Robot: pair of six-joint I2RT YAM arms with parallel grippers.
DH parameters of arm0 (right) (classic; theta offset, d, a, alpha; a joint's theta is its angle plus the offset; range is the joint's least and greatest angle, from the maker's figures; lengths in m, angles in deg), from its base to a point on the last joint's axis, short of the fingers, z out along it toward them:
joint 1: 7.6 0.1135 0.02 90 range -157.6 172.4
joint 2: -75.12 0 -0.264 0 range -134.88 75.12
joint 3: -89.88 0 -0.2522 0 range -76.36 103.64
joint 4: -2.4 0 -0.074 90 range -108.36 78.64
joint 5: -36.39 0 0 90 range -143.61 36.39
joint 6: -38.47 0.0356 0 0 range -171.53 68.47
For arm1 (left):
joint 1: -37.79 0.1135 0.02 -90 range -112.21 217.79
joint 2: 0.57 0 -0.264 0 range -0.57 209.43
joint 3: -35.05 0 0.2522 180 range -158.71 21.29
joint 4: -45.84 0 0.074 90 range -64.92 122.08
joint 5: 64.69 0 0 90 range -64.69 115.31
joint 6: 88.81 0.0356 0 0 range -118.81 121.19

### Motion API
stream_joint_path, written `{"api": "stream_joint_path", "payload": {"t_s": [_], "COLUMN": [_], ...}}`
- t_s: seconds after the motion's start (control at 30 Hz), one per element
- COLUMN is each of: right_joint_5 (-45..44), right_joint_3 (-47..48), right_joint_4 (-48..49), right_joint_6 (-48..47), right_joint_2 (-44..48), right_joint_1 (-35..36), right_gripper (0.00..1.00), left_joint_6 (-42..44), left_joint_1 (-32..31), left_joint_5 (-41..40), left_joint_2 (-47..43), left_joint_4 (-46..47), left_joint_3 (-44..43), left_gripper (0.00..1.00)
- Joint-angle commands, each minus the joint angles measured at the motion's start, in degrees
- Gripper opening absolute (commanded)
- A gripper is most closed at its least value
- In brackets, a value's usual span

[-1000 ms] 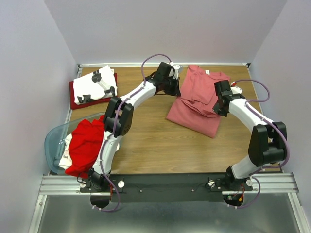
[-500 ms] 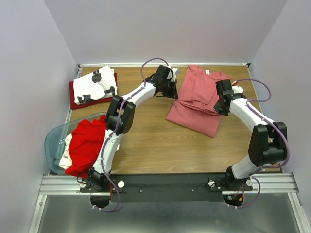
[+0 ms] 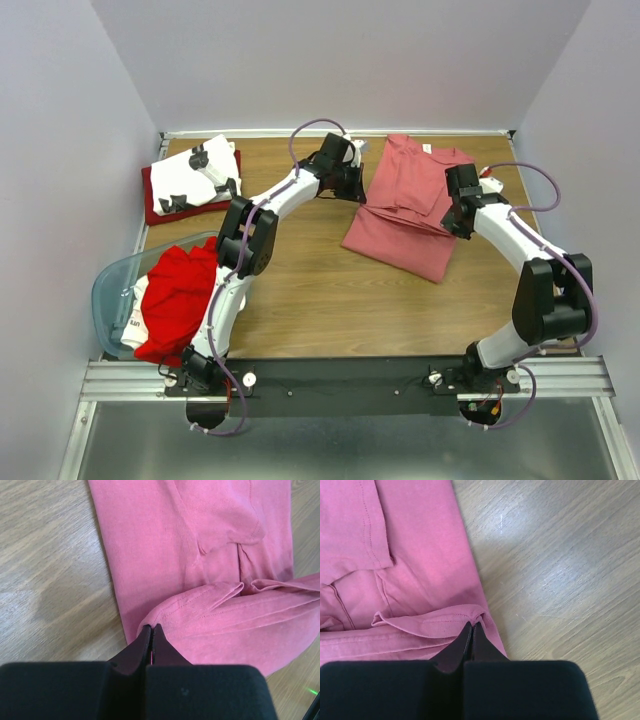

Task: Fold and stack the t-shirts
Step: Fold the tshirt

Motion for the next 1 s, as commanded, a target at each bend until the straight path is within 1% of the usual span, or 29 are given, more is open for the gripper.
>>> {"api": "stream_joint_path", "payload": {"t_s": [0.0, 0.1, 0.13, 0.17, 0.2, 0.23, 0.27, 0.3, 0.4, 0.43, 0.47, 0.5, 0.53, 0.57, 0.63, 0.67, 0.77, 0.83, 0.87, 0.97], "right_joint_5": [-2.18, -1.92, -1.92, -1.83, -1.74, -1.39, -0.95, -0.6, 1.07, 1.07, 2.03, 2.56, 4.48, 5.54, 8.0, 10.97, 14.94, 16.53, 16.8, 16.89], "right_joint_3": [-0.06, 1.17, 1.61, 1.96, 3.1, 3.63, 4.33, 5.64, 7.94, 8.9, 9.17, 9.26, 9.17, 9.0, 8.39, 7.6, 5.49, 2.24, 1.19, -3.56], "right_joint_4": [0.44, 0.36, 0.36, 0.36, 0.27, 0.27, 0.27, 0.27, 0.27, 0.27, 0.27, 0.27, 0.27, 0.27, 0.53, 0.79, 0.8, 0.8, 0.8, 0.8], "right_joint_6": [-0.03, -0.03, -0.21, -0.38, -0.38, -0.38, -0.47, -0.65, -2.49, -3.02, -4.33, -4.86, -5.48, -5.83, -6.53, -7.06, -4.7, -1.98, -1.36, -0.65], "right_joint_2": [-1.2, -3.05, -4.1, -4.63, -5.07, -5.68, -5.78, -5.78, -4.73, -4.29, -2.98, -2.36, -1.13, -0.6, -0.07, -0.07, 0.11, 1.69, 2.48, 6.16], "right_joint_1": [-0.56, -0.65, -0.74, -0.82, -1.09, -1.18, -1.52, -1.62, -1.62, -1.53, -1.53, -1.53, -1.27, -1.18, -0.39, 0.31, 0.84, 1.02, 1.19, 1.11], "right_gripper": [0.01, 0.01, 0.01, 0.0, 0.03, 0.09, 0.28, 0.38, 0.64, 0.66, 0.68, 0.68, 0.68, 0.68, 0.68, 0.68, 0.68, 0.68, 0.68, 0.68], "left_joint_6": [-0.27, -0.27, -0.45, -1.32, -1.68, -2.29, -2.3, -2.3, -0.55, -0.1, 0.51, 1.04, 2.0, 2.36, 3.32, 3.42, 3.68, 3.51, 3.51, 3.59], "left_joint_1": [0.25, 0.33, 0.42, 0.59, 0.68, 0.95, 0.95, 1.04, 1.12, 1.12, 1.12, 1.12, 0.86, 0.69, 0.16, -0.28, -0.81, -0.99, -0.99, -1.07], "left_joint_5": [0.86, 0.52, 0.08, -0.01, -0.1, -0.8, -1.24, -1.68, -3.44, -4.31, -4.67, -5.02, -5.37, -5.55, -6.07, -6.77, -7.48, -8.79, -9.06, -9.24], "left_joint_2": [-0.48, 1.36, 1.81, 2.07, 2.42, 2.52, 1.82, 1.29, -1.08, -3.35, -4.76, -6.26, -9.32, -12.05, -14.26, -15.84, -17.25, -18.57, -19.27, -21.03], "left_joint_4": [0.14, -0.57, -0.74, -0.66, -0.4, -0.05, 0.05, 0.13, 0.31, 0.48, 1.27, 1.89, 3.37, 4.26, 5.67, 6.45, 6.99, 7.34, 7.6, 8.22], "left_joint_3": [-1.56, -4.37, -5.08, -6.3, -6.75, -7.54, -8.07, -8.33, -7.29, -6.24, -2.66, -0.27, 5.14, 7.9, 13.08, 17.37, 22.24, 25.67, 27.77, 29.8], "left_gripper": [0.0, 0.0, 0.02, 0.12, 0.4, 0.53, 0.76, 0.87, 0.88, 0.88, 0.88, 0.88, 0.88, 0.88, 0.88, 0.88, 0.88, 0.88, 0.88, 0.88]}}
